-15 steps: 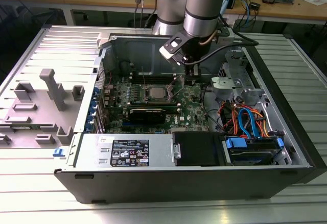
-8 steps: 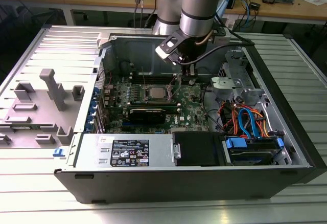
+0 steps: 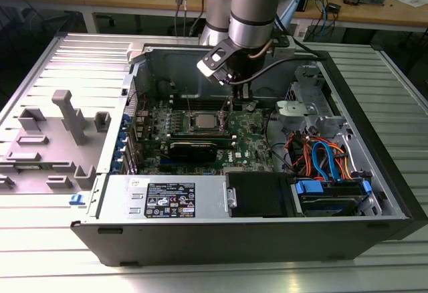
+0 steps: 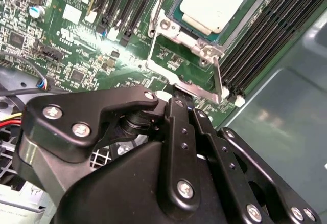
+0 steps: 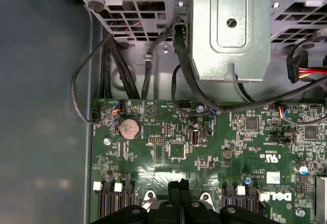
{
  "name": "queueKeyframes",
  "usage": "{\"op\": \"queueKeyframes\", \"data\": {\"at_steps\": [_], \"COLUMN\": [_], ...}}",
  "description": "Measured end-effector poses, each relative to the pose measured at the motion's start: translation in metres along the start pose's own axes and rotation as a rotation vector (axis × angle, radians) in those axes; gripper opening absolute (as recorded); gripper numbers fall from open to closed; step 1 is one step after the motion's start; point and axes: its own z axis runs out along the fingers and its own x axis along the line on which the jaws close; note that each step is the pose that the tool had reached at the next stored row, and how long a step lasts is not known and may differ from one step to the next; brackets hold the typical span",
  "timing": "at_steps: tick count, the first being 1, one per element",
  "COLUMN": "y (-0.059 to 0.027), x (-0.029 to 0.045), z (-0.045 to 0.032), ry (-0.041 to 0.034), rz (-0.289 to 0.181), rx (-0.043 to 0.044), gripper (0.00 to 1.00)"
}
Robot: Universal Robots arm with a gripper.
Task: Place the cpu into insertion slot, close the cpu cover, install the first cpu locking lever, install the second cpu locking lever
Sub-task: 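Close the cpu cover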
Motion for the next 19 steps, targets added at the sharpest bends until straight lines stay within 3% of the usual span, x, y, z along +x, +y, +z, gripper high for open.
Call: {"op": "queueKeyframes", "data": {"at_steps": [19], "y": [-0.0244], "x": [0.0006], "z": [-0.0002], "ry": [0.0000], "rz": [0.000], "rx": [0.0000], "gripper": [0.11]}}
